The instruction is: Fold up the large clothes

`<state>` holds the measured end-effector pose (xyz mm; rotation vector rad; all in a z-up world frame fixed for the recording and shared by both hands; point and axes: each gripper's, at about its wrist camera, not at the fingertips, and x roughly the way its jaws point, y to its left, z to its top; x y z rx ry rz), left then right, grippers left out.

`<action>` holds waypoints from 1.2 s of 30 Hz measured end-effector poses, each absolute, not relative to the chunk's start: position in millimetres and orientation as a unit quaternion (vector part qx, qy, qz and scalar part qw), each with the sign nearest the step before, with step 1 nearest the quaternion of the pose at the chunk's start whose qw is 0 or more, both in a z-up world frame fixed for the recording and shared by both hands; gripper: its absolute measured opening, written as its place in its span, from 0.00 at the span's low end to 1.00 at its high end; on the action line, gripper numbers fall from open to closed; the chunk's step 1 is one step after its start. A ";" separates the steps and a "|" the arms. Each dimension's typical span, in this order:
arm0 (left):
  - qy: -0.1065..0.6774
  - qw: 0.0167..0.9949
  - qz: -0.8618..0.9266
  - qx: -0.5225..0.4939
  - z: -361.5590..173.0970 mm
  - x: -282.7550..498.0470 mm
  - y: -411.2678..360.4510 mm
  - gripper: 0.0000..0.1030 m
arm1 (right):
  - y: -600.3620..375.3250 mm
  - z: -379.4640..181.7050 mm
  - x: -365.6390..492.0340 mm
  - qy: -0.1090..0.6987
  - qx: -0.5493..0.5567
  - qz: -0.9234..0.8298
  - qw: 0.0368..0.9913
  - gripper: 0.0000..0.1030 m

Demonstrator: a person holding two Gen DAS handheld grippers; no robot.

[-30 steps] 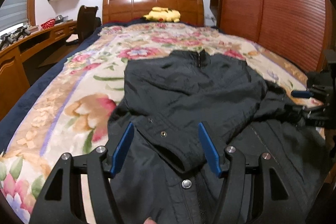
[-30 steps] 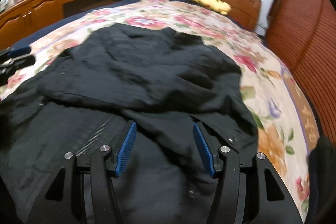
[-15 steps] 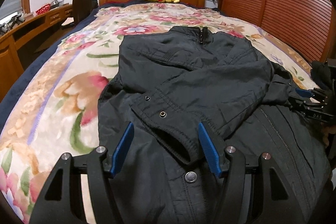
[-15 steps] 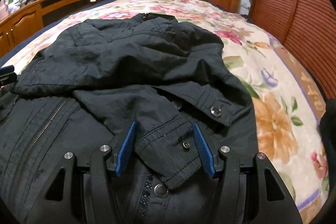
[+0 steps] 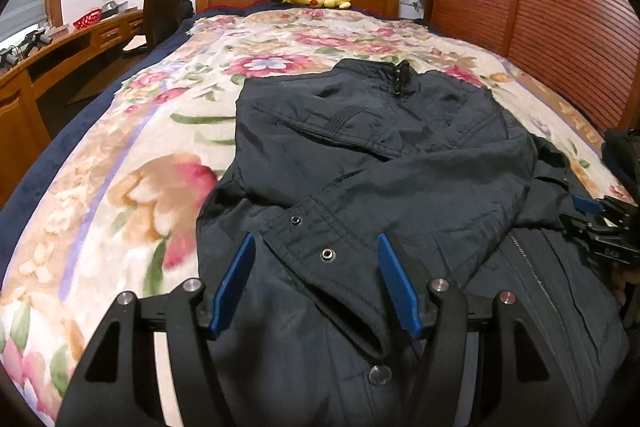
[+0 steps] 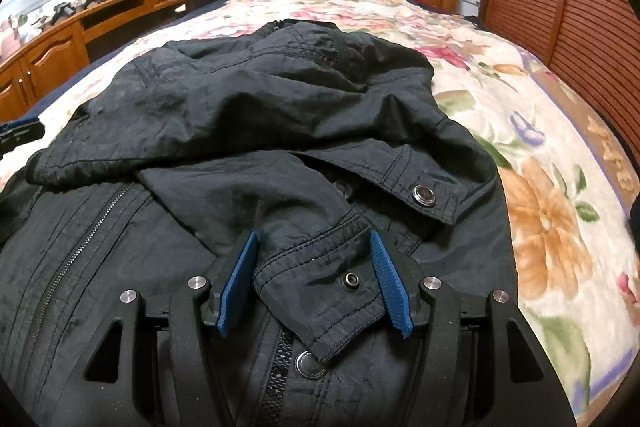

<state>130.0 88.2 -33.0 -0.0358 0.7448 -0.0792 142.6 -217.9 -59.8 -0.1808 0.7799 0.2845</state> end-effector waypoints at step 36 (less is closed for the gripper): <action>0.350 0.926 -0.133 0.049 -19.2 21.1 20.9 0.00 | -221.3 -51.3 132.9 0.352 -0.091 0.131 0.922 0.58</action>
